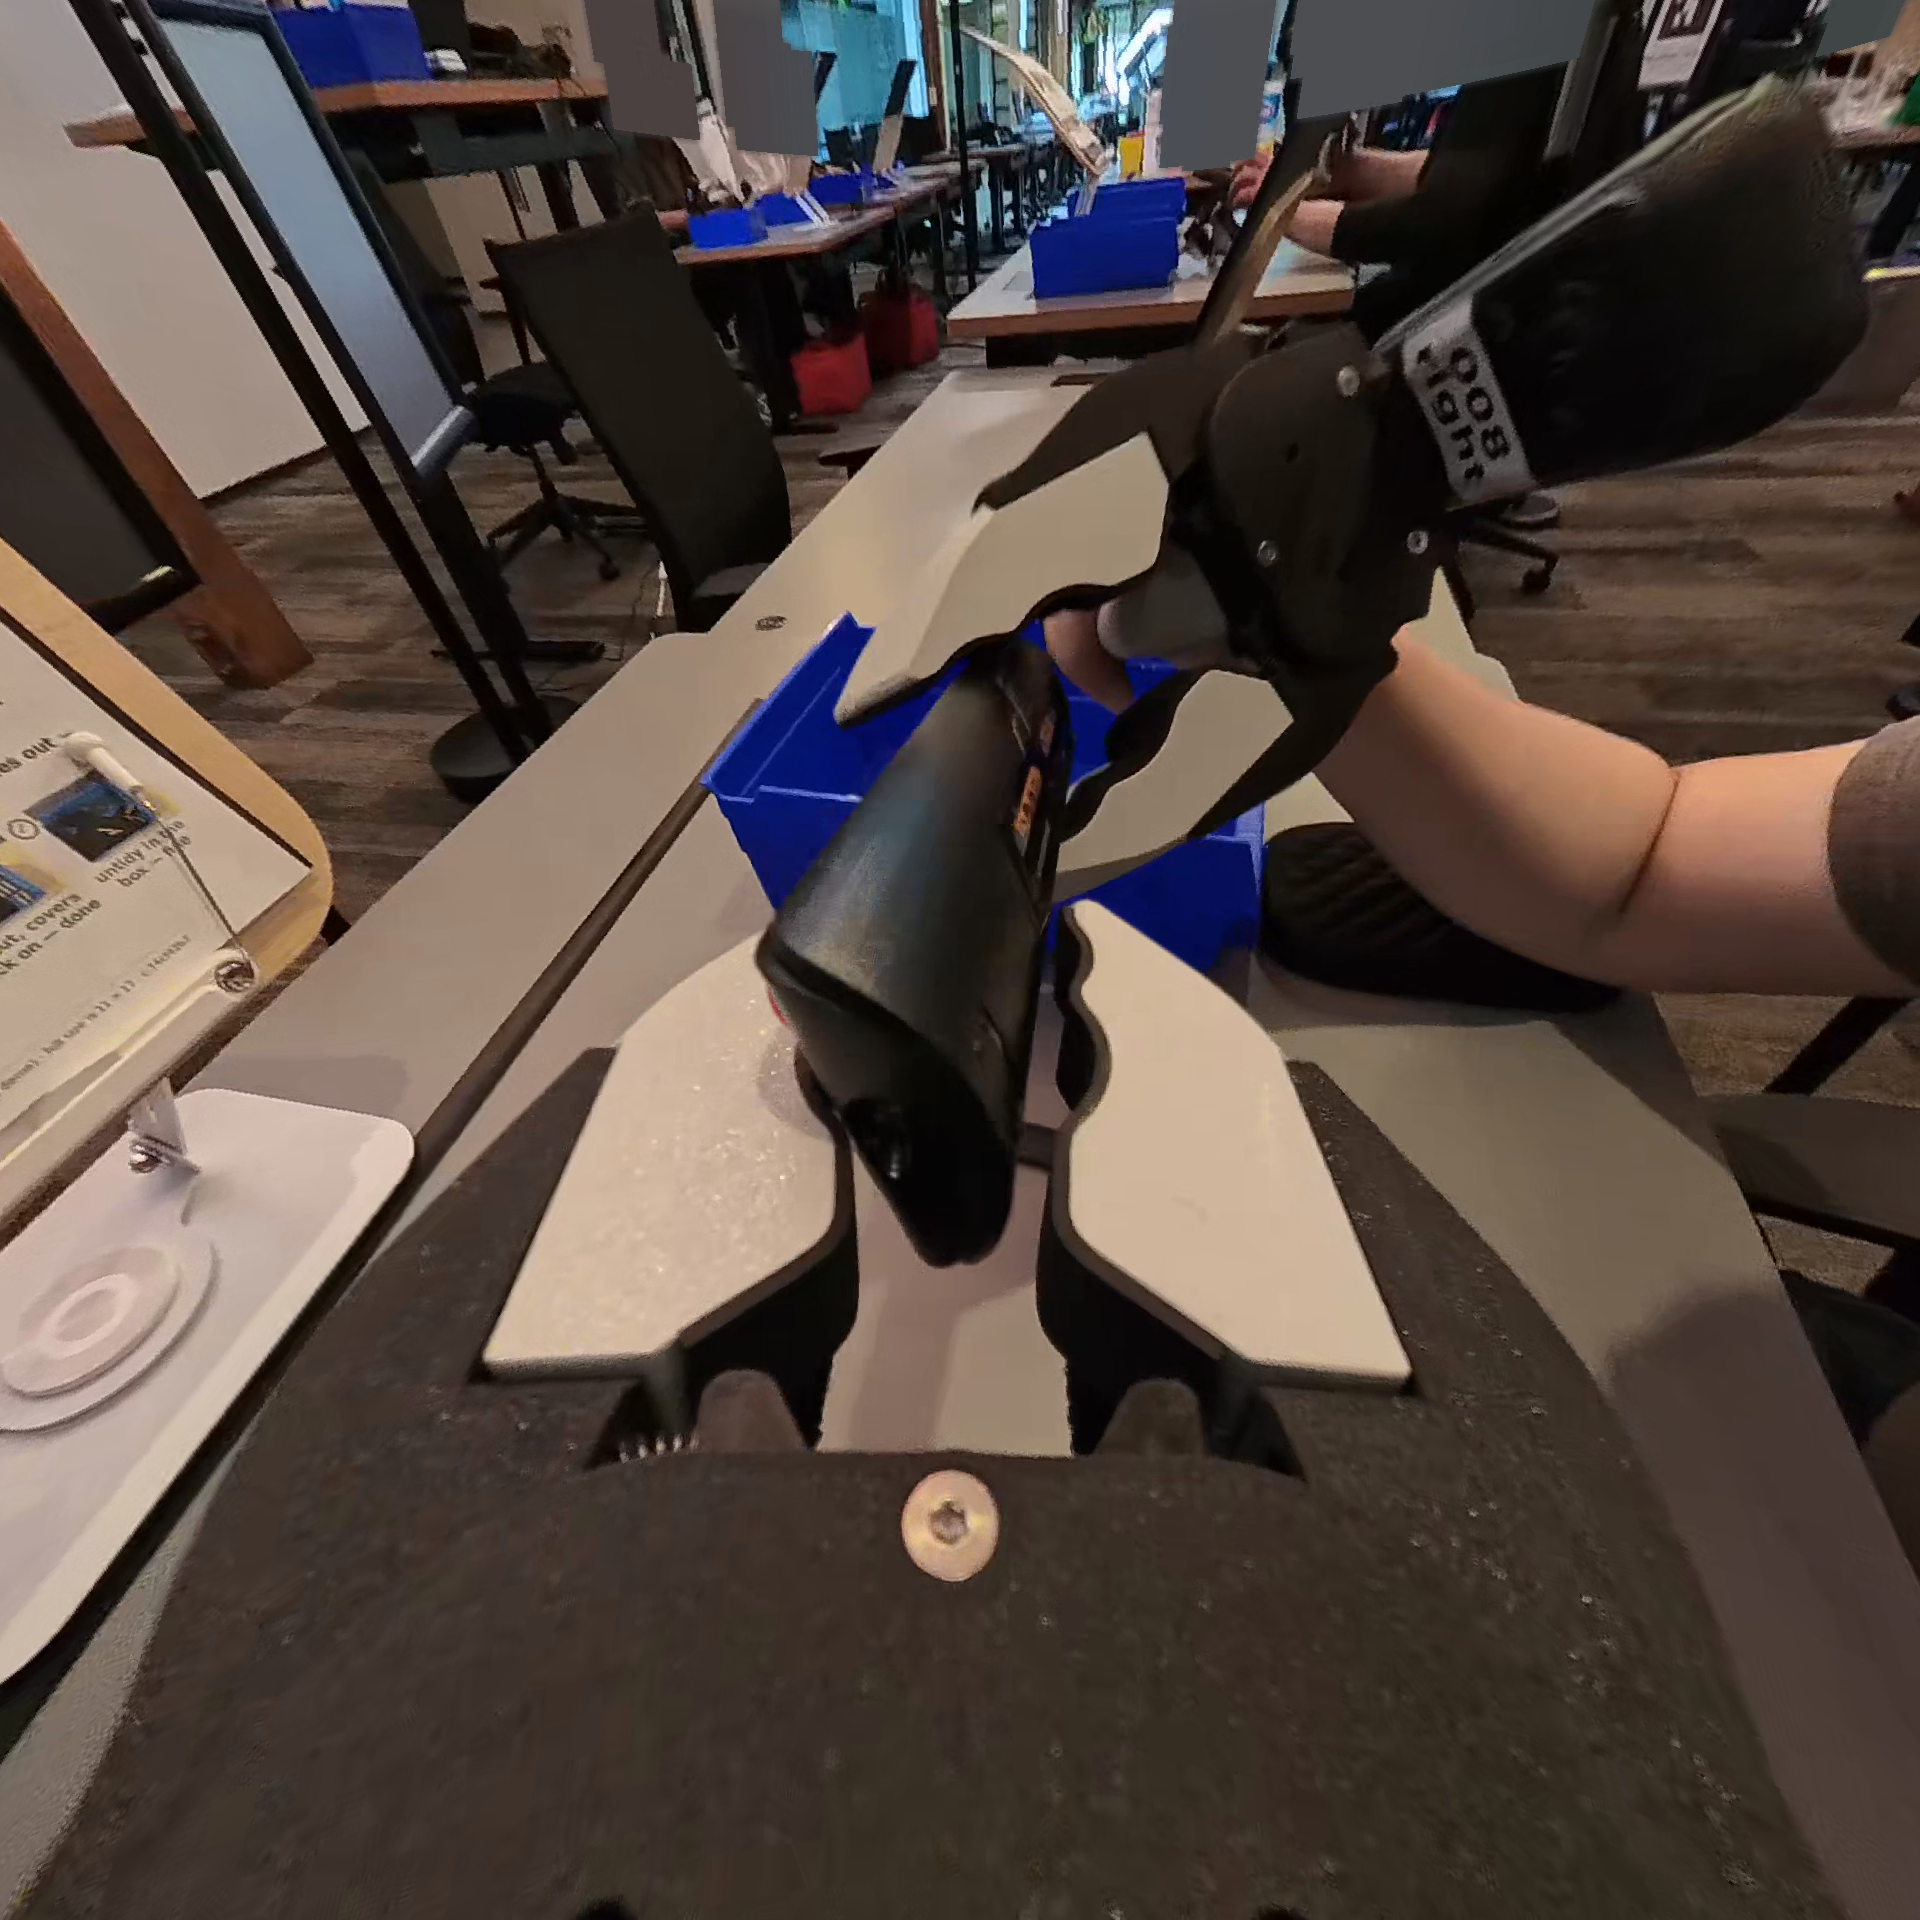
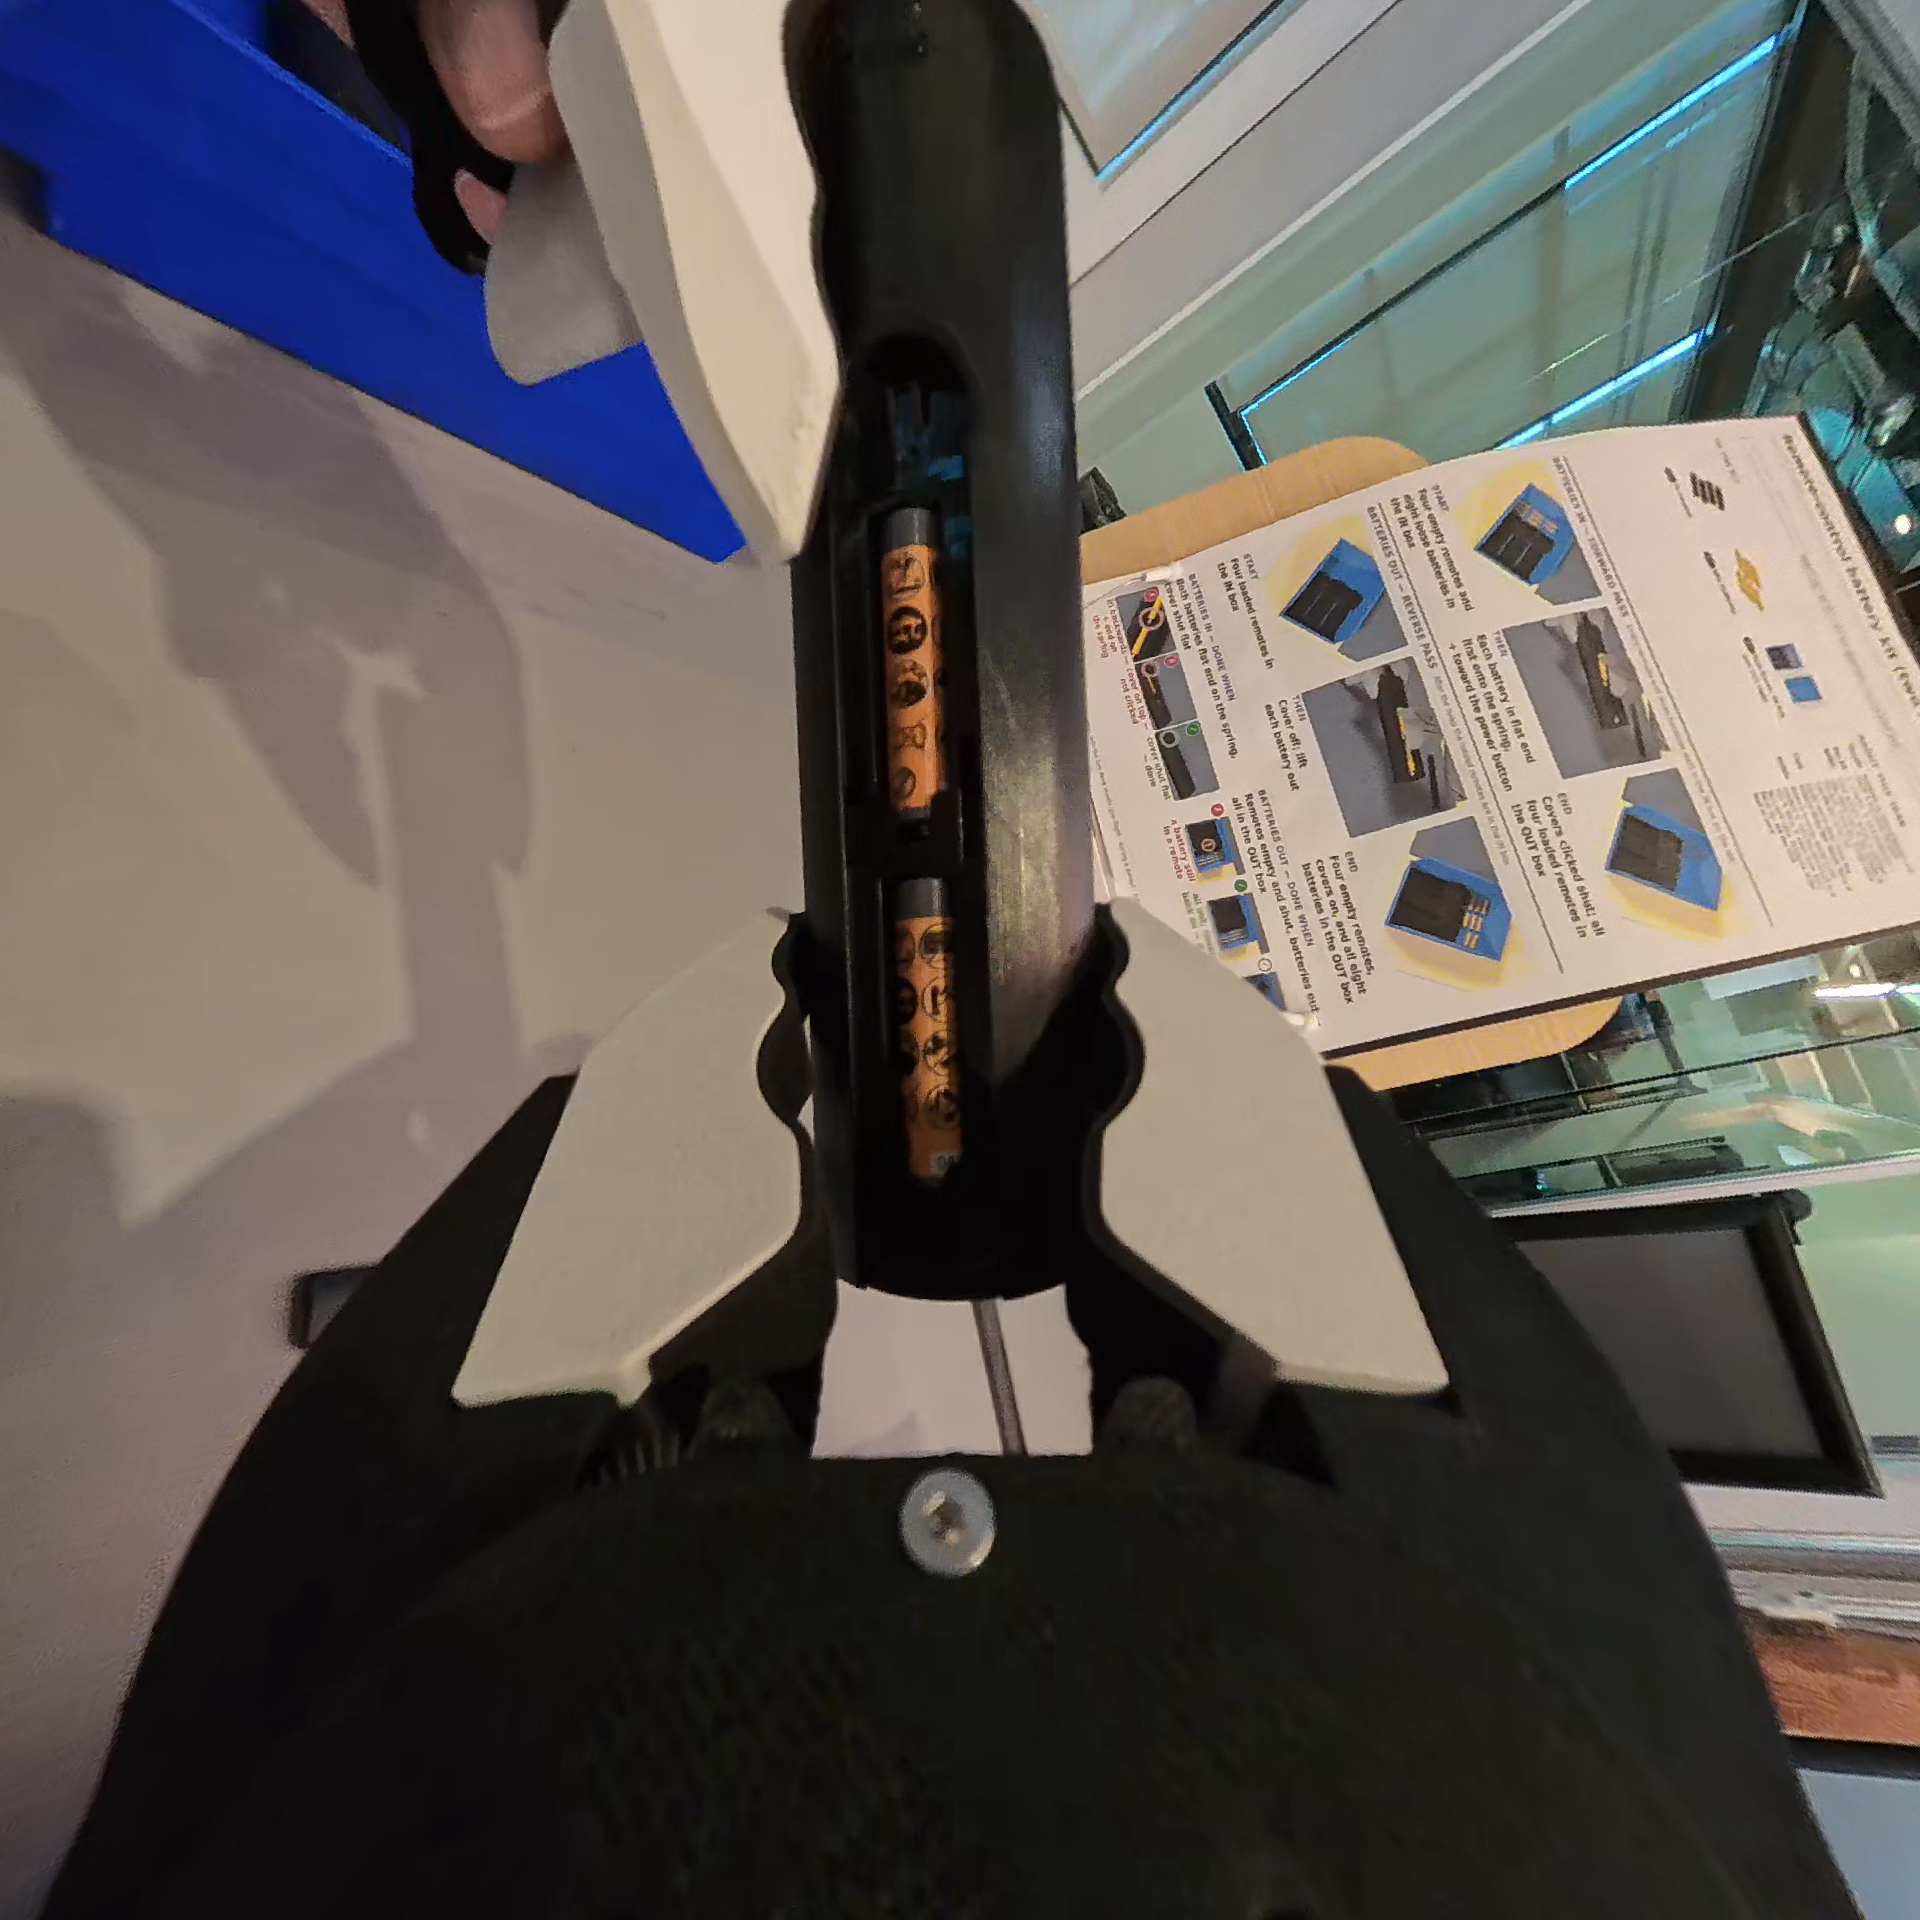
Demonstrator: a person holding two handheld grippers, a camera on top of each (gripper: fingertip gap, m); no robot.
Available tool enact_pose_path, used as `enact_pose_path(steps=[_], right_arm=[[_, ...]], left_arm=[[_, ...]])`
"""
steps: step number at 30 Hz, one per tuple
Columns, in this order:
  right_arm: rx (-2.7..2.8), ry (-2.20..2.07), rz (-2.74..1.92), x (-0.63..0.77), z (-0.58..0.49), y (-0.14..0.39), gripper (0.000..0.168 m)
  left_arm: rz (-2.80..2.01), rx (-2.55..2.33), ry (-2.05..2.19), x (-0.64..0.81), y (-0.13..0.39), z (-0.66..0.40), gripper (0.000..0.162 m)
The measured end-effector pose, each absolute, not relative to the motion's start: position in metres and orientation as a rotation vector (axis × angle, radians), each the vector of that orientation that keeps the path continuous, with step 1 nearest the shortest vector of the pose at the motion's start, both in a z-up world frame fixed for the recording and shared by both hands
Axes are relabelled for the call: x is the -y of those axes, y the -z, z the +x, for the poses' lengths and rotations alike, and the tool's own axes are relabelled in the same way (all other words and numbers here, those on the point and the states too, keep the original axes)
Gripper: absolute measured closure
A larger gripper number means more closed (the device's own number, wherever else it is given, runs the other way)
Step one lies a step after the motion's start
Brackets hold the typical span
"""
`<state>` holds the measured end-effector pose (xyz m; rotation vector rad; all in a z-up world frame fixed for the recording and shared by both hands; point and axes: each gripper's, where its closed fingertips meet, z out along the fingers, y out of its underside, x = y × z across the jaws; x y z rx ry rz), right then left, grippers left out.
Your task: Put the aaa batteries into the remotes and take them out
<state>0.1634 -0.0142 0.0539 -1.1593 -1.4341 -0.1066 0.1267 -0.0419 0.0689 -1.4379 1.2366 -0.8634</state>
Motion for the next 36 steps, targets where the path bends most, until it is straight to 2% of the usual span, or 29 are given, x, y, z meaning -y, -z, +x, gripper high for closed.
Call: enact_pose_path(steps=[4,16,21,26,30,34,36], right_arm=[[1.44,0.123,-1.169,0.012,0.166,-0.052,0.114],[1.404,0.167,-1.143,0.007,0.17,-0.058,0.114],[1.248,0.048,-1.154,0.004,0.175,-0.079,0.11],[1.001,-0.221,-1.194,0.003,0.182,-0.109,0.094],[0.71,-0.476,-1.243,-0.002,0.186,-0.127,0.09],[0.64,-0.471,-1.28,-0.003,0.174,-0.121,0.075],[0.609,-0.463,-1.248,0.004,0.171,-0.126,0.076]], left_arm=[[-1.429,-1.286,0.863,0.045,-0.063,0.13,0.132],[-1.396,-1.272,0.81,0.042,-0.065,0.134,0.136],[-1.37,-1.163,0.842,0.033,-0.074,0.13,0.136],[-1.329,-1.017,0.856,0.02,-0.091,0.117,0.136],[-1.294,-0.955,0.8,0.016,-0.099,0.112,0.136],[-1.266,-0.925,0.732,0.02,-0.103,0.116,0.136],[-1.261,-0.927,0.644,0.019,-0.1,0.119,0.136]])
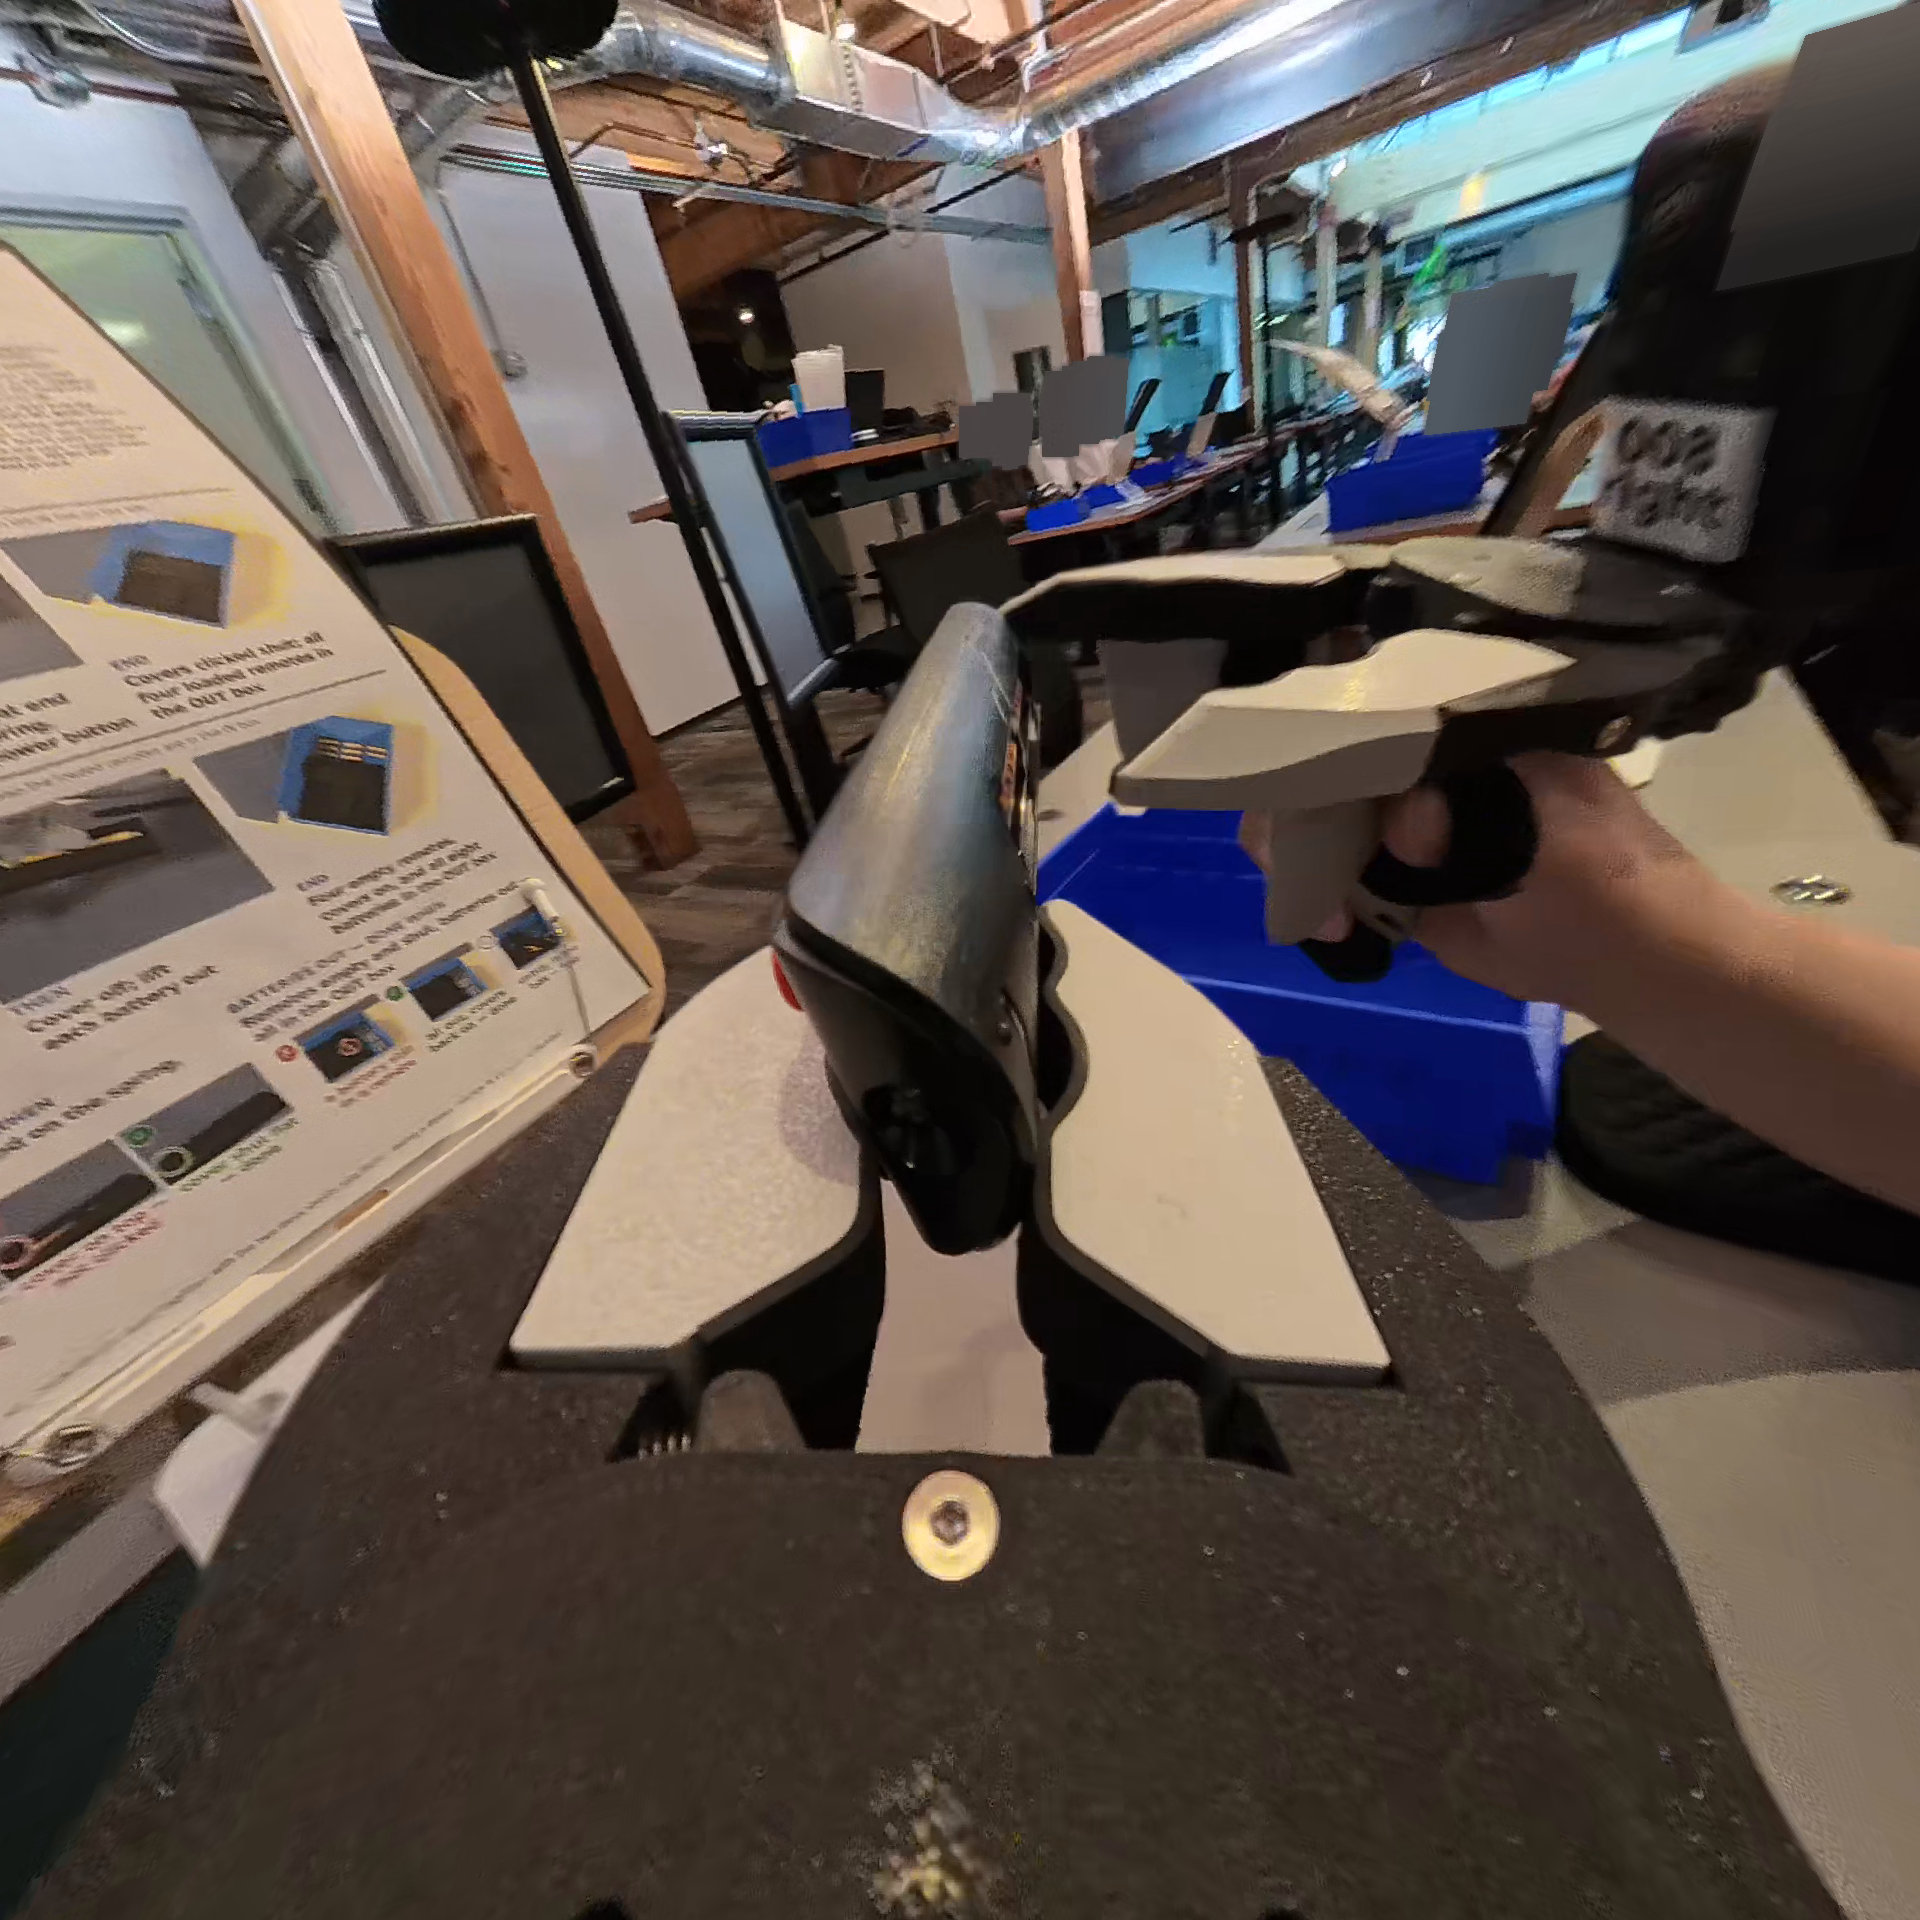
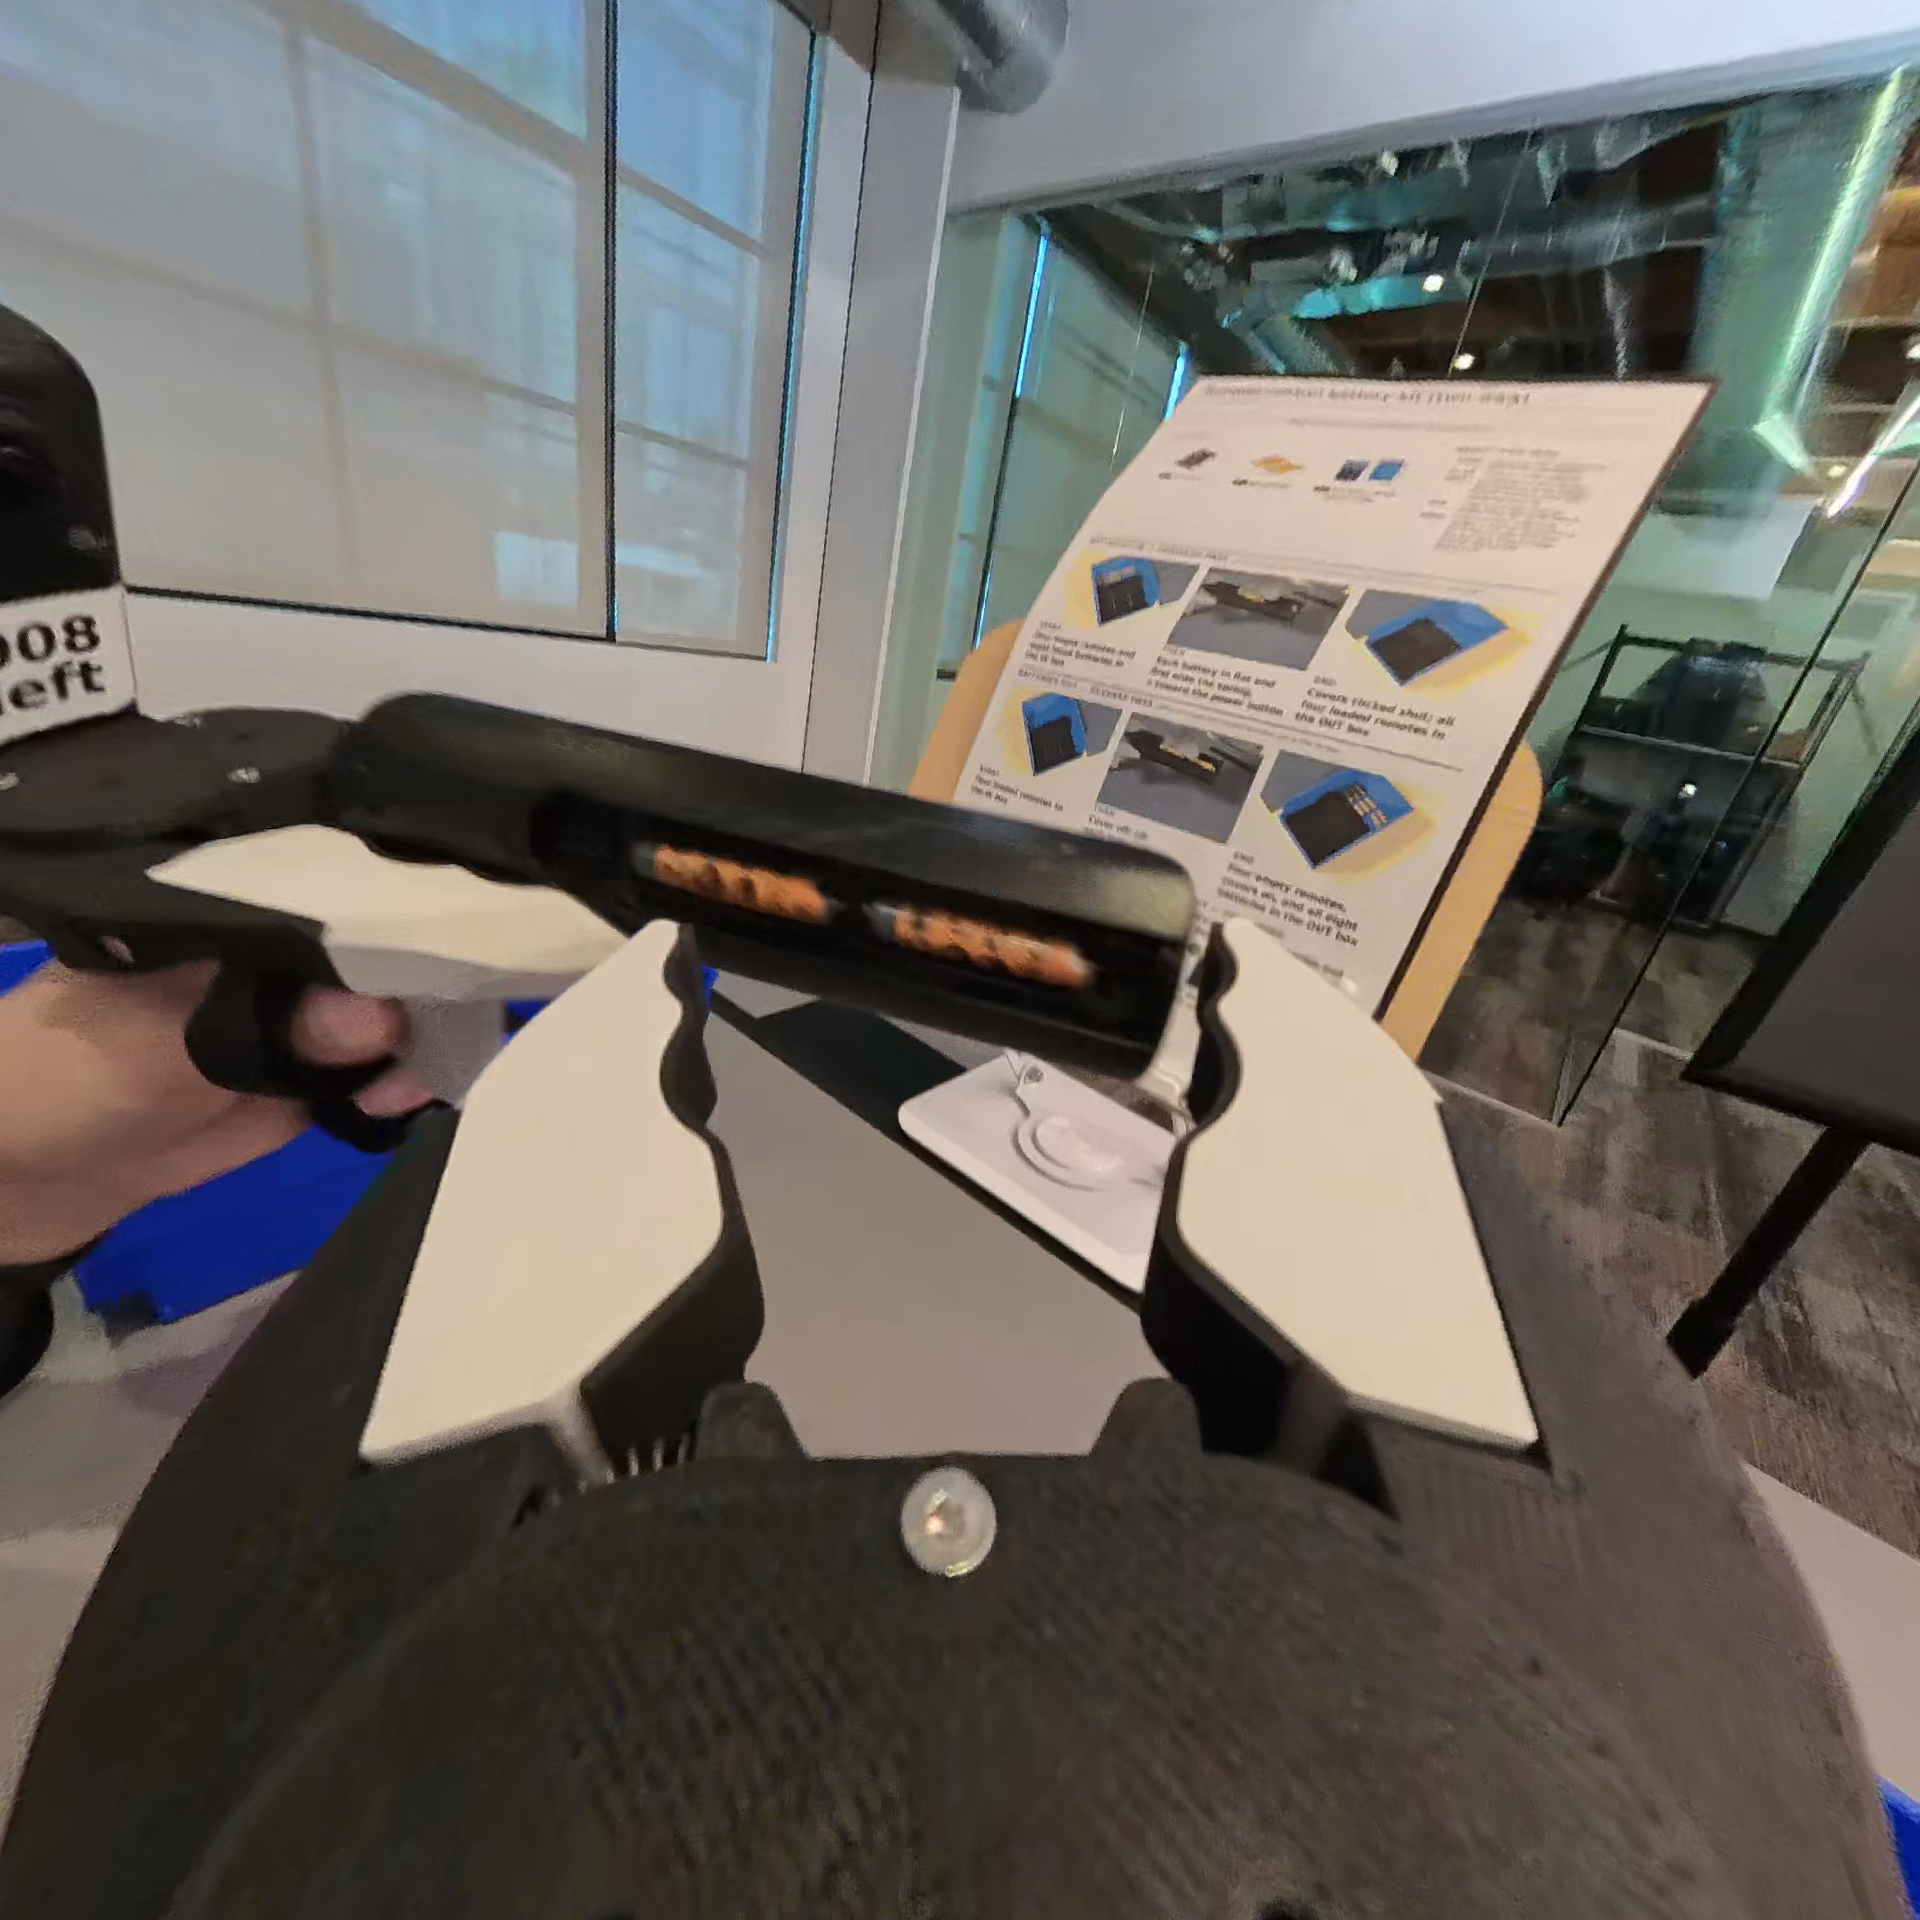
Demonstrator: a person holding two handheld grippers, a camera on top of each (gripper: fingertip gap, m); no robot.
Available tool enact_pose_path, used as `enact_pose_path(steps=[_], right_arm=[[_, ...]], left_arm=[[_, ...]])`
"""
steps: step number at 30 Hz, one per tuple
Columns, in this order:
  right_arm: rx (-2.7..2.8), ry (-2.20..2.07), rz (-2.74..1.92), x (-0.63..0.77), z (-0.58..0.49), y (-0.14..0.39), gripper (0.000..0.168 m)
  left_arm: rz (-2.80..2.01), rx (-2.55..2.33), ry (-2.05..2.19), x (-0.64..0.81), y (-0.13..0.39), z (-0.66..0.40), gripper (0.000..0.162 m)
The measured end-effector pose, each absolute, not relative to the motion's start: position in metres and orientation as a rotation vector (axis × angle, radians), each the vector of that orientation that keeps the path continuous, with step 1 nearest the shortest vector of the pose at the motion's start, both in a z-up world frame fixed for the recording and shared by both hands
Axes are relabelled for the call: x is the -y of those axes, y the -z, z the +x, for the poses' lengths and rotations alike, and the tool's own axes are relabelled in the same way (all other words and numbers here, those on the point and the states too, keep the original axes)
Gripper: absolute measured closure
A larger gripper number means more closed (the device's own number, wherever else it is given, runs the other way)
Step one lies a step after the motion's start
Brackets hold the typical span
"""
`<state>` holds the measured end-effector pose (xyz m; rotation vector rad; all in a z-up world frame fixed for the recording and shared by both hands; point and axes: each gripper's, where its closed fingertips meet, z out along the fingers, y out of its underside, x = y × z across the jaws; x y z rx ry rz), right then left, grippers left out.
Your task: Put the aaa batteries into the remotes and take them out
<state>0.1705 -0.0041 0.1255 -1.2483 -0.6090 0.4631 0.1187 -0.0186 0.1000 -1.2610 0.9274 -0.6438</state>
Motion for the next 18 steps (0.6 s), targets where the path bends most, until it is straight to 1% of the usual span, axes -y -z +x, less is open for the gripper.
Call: enact_pose_path(steps=[8,11,14,16,18], right_arm=[[0.538,-0.509,-1.292,0.003,0.172,-0.124,0.068],[0.547,-0.462,-1.319,0.0,0.169,-0.118,0.06],[0.544,-0.436,-1.319,-0.002,0.168,-0.116,0.055],[0.548,-0.439,-1.308,-0.001,0.169,-0.118,0.057],[0.551,-0.453,-1.302,0.001,0.171,-0.121,0.063]], left_arm=[[-1.236,-0.933,0.478,0.022,-0.096,0.127,0.136],[-1.239,-0.936,0.433,0.022,-0.093,0.129,0.136],[-1.233,-0.938,0.398,0.023,-0.093,0.13,0.136],[-1.222,-0.934,0.394,0.025,-0.095,0.13,0.136],[-1.225,-0.931,0.415,0.026,-0.097,0.129,0.136]])
